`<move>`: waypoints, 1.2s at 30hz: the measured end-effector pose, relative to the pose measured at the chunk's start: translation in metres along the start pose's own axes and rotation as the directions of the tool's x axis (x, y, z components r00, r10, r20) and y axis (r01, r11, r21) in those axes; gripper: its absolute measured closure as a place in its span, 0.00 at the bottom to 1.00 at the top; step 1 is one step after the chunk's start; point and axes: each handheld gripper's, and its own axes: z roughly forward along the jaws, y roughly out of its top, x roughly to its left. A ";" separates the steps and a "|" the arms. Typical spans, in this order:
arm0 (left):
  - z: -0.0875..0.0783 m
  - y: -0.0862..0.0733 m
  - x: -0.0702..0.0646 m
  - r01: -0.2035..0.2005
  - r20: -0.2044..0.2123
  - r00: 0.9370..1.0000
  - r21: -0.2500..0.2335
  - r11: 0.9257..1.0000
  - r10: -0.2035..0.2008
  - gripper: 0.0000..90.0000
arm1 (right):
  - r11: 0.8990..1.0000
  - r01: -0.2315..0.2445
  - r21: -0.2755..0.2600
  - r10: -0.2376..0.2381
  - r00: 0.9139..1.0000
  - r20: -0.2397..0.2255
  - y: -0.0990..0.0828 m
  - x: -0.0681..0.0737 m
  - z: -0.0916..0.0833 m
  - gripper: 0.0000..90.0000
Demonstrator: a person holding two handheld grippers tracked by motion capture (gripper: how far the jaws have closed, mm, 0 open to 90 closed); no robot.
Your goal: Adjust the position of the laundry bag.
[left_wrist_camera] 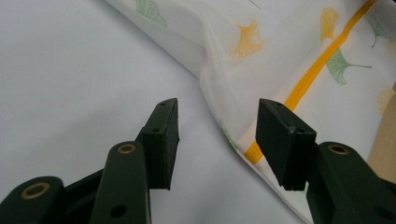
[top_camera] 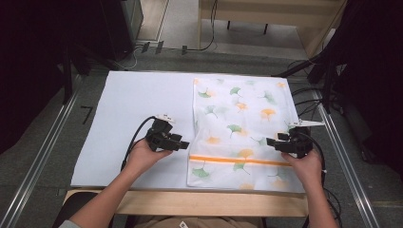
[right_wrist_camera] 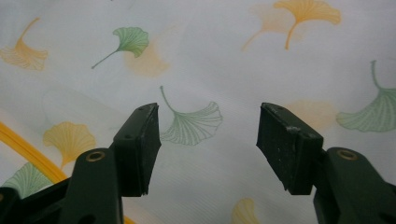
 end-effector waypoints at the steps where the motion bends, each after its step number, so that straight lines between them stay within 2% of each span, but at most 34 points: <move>1: 0.004 0.001 -0.001 -0.006 -0.002 1.000 0.001 1.000 0.006 0.54 | 1.000 -0.005 0.000 0.005 1.000 0.012 -0.001 -0.004 -0.002 0.47; 4: 0.008 0.002 -0.002 -0.014 -0.006 1.000 0.007 1.000 0.014 0.54 | 1.000 -0.012 0.002 0.012 1.000 0.025 -0.003 -0.008 -0.003 0.47; 10: 0.019 0.006 -0.004 -0.008 0.001 1.000 0.009 1.000 0.008 0.54 | 0.999 -0.054 -0.008 0.054 0.996 0.067 -0.009 -0.024 -0.011 0.48; 13: 0.024 0.008 -0.005 -0.009 0.000 1.000 0.014 1.000 0.009 0.55 | 0.999 -0.052 -0.009 0.052 0.995 0.082 -0.011 -0.028 -0.013 0.48; 15: 0.028 0.010 -0.007 -0.014 0.001 1.000 0.018 1.000 0.014 0.55 | 0.998 -0.058 -0.012 0.059 0.992 0.111 -0.013 -0.033 -0.017 0.48; 20: 0.033 0.012 -0.009 -0.028 0.000 1.000 0.021 0.999 0.028 0.57 | 0.997 -0.079 -0.011 0.080 0.987 0.138 -0.018 -0.041 -0.021 0.47; 23: 0.037 0.014 -0.010 -0.029 0.004 1.000 0.021 0.999 0.029 0.60 | 0.995 -0.094 -0.014 0.095 0.982 0.163 -0.021 -0.050 -0.020 0.47; 25: 0.039 0.014 -0.010 -0.029 0.014 0.999 0.021 0.999 0.028 0.62 | 0.995 -0.102 -0.012 0.103 0.981 0.166 -0.022 -0.052 -0.018 0.47; 26: 0.042 0.015 -0.011 -0.023 0.018 1.000 0.026 0.999 0.022 0.63 | 0.993 -0.115 0.006 0.112 0.982 0.154 -0.022 -0.055 -0.013 0.49; 30: 0.048 0.015 -0.011 -0.011 0.025 1.000 0.046 0.999 0.010 0.67 | 0.994 -0.111 0.022 0.106 0.981 0.161 -0.022 -0.055 -0.006 0.53; 32: 0.049 0.015 -0.011 -0.009 0.026 1.000 0.056 0.998 0.008 0.75 | 0.993 -0.111 0.041 0.103 0.982 0.157 -0.022 -0.055 0.000 0.57; 36: 0.050 0.014 -0.009 0.004 0.041 0.999 0.048 0.999 -0.006 0.84 | 0.993 -0.110 0.044 0.102 0.982 0.156 -0.021 -0.053 0.002 0.61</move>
